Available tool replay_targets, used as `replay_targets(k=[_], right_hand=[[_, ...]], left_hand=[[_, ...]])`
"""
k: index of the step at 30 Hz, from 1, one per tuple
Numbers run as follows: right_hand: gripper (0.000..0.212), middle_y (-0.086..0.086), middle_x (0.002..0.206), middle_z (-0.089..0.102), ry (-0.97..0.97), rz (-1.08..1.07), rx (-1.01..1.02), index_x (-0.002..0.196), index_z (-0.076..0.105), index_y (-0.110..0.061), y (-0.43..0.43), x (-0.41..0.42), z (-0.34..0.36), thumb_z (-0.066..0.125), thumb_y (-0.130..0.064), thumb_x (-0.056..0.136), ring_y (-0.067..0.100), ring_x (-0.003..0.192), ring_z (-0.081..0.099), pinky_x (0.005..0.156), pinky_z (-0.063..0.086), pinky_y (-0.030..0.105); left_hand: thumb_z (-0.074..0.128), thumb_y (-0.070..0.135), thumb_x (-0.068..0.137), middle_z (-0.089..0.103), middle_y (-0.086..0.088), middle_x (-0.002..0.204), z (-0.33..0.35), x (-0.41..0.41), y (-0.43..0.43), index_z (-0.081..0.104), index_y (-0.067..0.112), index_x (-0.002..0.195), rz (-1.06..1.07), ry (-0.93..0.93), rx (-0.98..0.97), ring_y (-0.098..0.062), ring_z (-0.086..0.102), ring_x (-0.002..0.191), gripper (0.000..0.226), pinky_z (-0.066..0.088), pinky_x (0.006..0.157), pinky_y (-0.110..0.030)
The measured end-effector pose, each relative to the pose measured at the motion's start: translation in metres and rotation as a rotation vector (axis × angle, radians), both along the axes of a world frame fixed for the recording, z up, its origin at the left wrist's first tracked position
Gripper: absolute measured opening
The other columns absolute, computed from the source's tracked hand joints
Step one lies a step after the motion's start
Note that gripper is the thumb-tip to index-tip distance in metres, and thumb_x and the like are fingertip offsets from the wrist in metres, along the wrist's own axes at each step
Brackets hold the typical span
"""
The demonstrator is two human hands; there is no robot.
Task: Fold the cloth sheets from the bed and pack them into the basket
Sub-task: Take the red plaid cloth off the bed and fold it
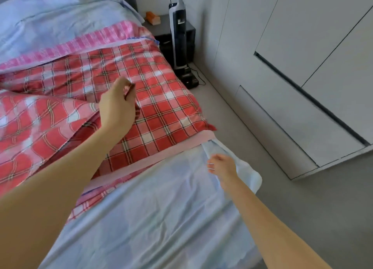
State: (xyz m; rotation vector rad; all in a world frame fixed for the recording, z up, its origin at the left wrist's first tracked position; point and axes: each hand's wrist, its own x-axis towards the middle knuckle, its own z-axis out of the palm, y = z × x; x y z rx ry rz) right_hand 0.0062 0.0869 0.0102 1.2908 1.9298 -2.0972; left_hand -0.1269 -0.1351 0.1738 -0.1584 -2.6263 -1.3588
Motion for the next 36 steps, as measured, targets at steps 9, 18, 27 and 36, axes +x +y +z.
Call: replay_targets(k=[9,18,27,36], right_hand=[[0.016,0.014,0.082,0.062,0.097,-0.182,-0.57,0.091,0.053,0.006,0.059,-0.122,-0.104,0.038,0.011,0.094,0.023,0.08,0.064,0.066,0.056,0.026],[0.024,0.003,0.097,0.063,-0.002,-0.211,-0.488,0.103,0.058,-0.016,0.046,-0.212,-0.14,0.062,-0.036,0.09,0.015,0.076,0.06,0.066,0.049,0.03],[0.028,0.001,0.073,0.056,0.264,-0.375,-0.047,0.068,0.05,-0.018,0.018,-0.262,-0.053,0.061,0.003,0.081,0.011,0.062,0.051,0.05,0.043,0.01],[0.026,-0.003,0.071,0.058,0.578,-0.291,-0.108,0.072,0.054,-0.019,-0.061,-0.238,0.117,0.05,-0.001,0.09,0.002,0.054,0.056,0.054,0.047,0.018]], left_hand=[[0.058,0.021,0.091,0.067,-0.01,0.089,-0.16,-0.027,0.038,0.06,0.02,0.095,0.261,-0.281,-0.038,-0.031,0.065,0.065,0.004,0.056,0.06,-0.038],[0.063,0.005,0.088,0.064,-0.009,0.082,-0.198,-0.02,0.009,0.056,0.013,0.077,0.484,-0.415,0.491,-0.017,0.066,0.063,0.015,0.053,0.049,-0.014],[0.063,0.011,0.089,0.065,-0.004,0.077,-0.099,-0.044,-0.055,0.059,0.014,0.084,0.549,-0.226,0.512,-0.007,0.066,0.054,0.007,0.055,0.051,-0.018],[0.069,0.014,0.085,0.068,0.002,0.069,0.031,-0.003,-0.103,0.064,0.024,0.074,0.376,-0.078,0.32,-0.015,0.066,0.062,0.016,0.056,0.052,-0.02]])
